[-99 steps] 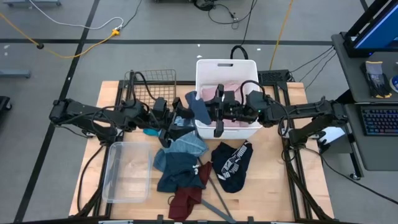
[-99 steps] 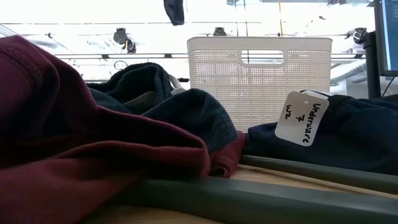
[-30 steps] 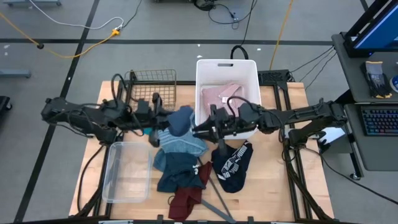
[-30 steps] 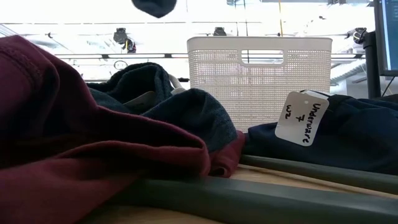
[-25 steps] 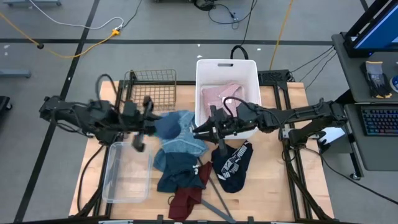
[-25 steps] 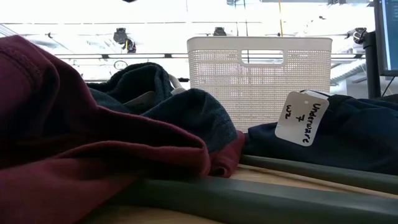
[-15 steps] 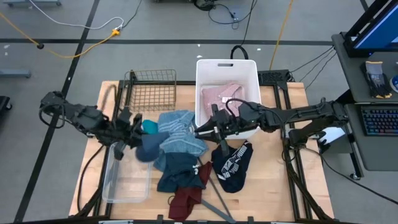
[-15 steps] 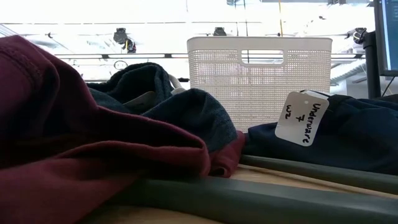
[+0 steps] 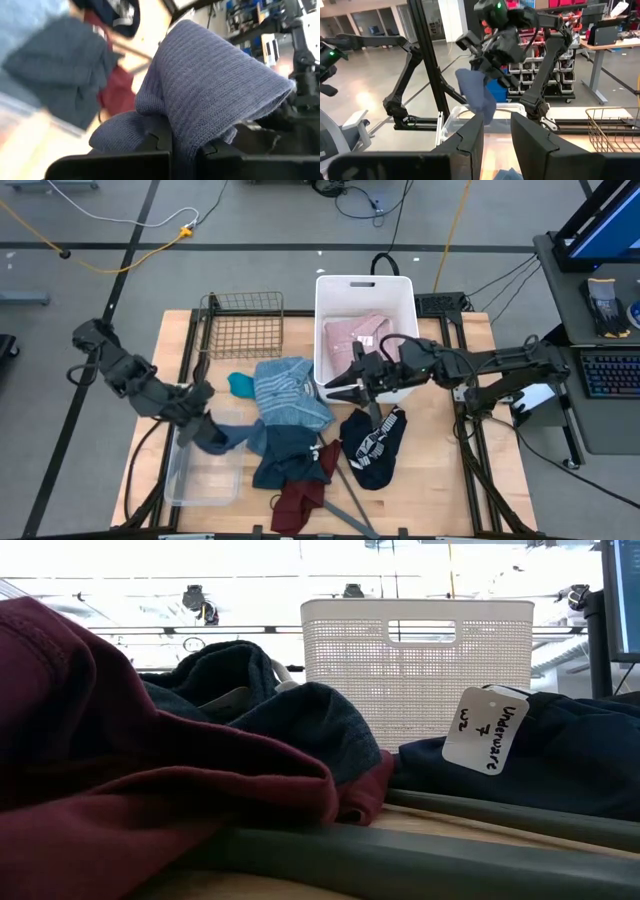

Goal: Pick & Place Cloths
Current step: Put the dark gray sock into the transparent bin

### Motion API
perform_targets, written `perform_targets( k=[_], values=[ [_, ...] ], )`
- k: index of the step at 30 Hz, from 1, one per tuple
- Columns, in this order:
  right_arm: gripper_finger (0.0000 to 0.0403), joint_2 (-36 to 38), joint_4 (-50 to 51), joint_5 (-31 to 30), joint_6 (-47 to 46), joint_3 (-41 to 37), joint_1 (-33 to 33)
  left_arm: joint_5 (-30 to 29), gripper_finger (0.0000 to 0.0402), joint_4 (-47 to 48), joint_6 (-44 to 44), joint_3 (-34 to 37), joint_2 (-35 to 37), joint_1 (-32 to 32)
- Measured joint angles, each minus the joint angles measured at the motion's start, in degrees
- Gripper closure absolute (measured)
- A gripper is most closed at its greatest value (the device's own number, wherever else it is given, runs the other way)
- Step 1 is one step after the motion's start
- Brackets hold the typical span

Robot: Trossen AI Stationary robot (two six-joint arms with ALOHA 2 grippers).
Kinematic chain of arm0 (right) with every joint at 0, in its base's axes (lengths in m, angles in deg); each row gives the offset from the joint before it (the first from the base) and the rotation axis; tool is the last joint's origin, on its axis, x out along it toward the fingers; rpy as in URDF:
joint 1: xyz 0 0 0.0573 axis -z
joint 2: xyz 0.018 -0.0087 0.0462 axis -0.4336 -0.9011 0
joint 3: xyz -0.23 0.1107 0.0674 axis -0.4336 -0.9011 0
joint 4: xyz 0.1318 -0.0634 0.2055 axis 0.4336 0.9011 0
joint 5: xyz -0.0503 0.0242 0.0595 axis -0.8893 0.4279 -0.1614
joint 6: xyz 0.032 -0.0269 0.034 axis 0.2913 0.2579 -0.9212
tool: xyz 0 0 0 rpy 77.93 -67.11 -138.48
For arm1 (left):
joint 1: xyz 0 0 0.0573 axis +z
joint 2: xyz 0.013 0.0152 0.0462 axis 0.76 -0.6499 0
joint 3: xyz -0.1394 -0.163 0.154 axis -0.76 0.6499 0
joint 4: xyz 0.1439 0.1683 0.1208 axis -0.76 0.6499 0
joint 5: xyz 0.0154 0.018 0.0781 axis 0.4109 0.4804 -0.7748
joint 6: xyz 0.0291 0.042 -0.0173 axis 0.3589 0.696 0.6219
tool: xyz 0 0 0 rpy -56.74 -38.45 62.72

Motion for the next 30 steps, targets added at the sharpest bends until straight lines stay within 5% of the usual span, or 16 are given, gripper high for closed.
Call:
perform_targets(
  k=[16,30],
  values=[
    [0.0315,0.02,0.66,-0.03,0.01,-0.02,0.0,-5.37,0.0393,22.31,-16.17,-0.02,-4.98,-9.35],
    [0.0315,0.02,0.64,-0.05,-0.99,-0.02,0.02,-3.05,0.0393,31.1,-11.52,-0.01,-14.51,-13.94]
  ],
)
